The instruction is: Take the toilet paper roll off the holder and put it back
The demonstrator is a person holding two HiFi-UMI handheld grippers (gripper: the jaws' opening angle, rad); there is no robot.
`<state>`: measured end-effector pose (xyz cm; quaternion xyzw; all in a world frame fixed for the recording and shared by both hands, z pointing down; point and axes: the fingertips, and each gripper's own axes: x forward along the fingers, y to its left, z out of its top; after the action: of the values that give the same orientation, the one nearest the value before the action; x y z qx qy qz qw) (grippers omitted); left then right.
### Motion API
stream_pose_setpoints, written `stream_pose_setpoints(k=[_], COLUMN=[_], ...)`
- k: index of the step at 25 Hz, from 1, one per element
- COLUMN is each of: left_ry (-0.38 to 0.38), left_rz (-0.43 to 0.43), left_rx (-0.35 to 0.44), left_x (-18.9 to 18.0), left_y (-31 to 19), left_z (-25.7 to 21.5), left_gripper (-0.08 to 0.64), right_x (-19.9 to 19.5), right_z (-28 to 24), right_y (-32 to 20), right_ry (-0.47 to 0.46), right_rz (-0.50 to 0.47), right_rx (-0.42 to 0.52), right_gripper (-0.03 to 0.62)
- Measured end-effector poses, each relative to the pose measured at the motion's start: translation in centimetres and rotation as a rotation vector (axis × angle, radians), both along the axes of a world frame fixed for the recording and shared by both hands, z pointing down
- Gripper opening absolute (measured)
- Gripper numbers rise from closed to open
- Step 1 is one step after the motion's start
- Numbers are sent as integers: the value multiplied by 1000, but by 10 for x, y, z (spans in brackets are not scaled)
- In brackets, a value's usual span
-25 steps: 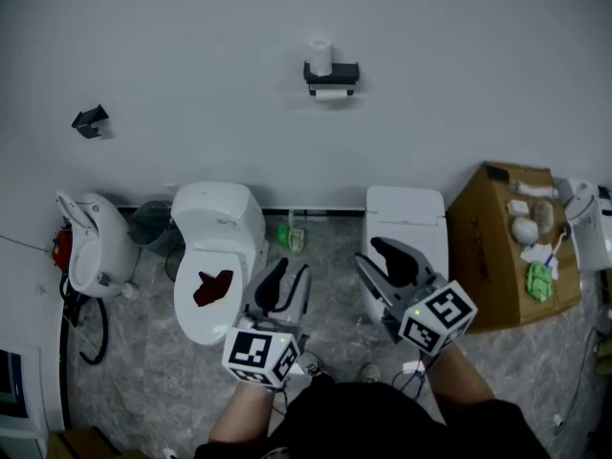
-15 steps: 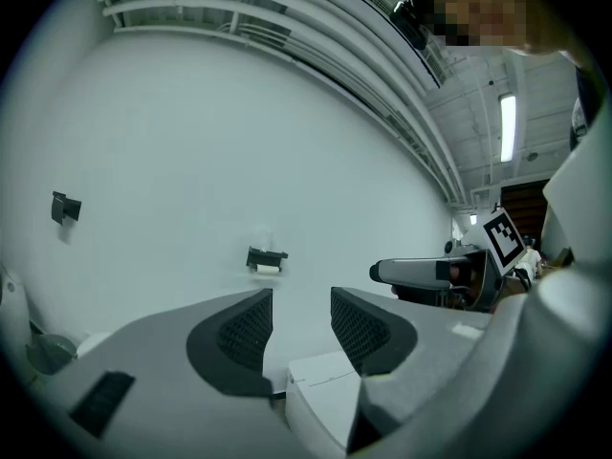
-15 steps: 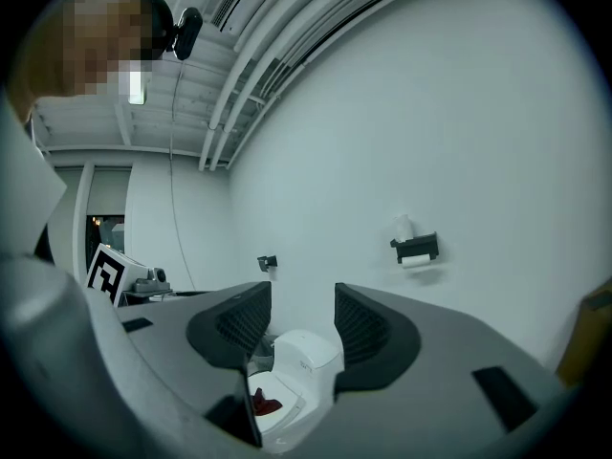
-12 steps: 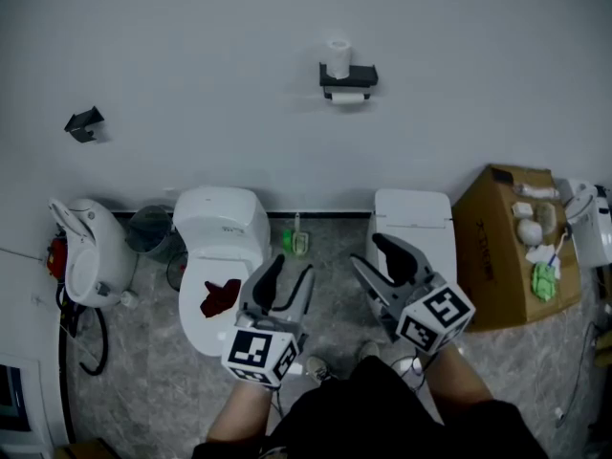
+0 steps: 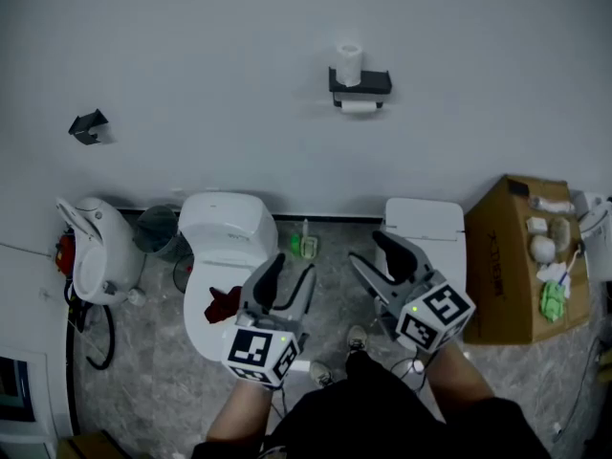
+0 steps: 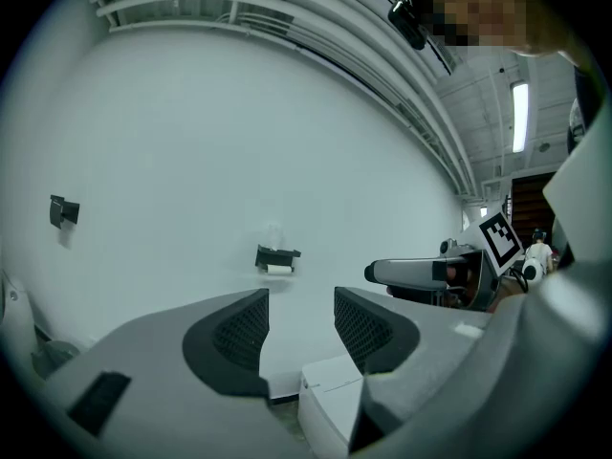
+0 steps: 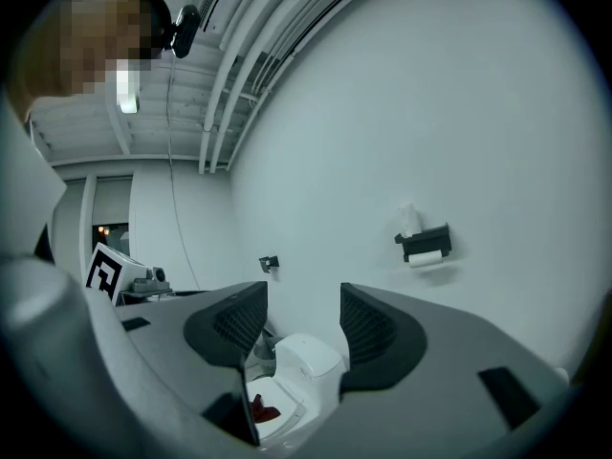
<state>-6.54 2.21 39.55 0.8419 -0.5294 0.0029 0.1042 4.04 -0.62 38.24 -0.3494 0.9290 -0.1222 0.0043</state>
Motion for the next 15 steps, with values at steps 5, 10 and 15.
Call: stream_pose_setpoints(k=[5,10,15], left_ry=[-28,-57,-63], left_rz=[-18,-37,-49], left_rx=[9,14,12], left_x=[23,54,76], left_y=[-45,-77,-100], left_z=[-11,-17,-14], left_gripper=[198,198,198], right_x=[21,52,74], right_z=[-5,-4,1], right_y=[-48,-86,-113], right_ry=[-29,-66,-81], right_rz=[-26,-45,-56], right_rx=[5,13,10], right_gripper=[233,230,230])
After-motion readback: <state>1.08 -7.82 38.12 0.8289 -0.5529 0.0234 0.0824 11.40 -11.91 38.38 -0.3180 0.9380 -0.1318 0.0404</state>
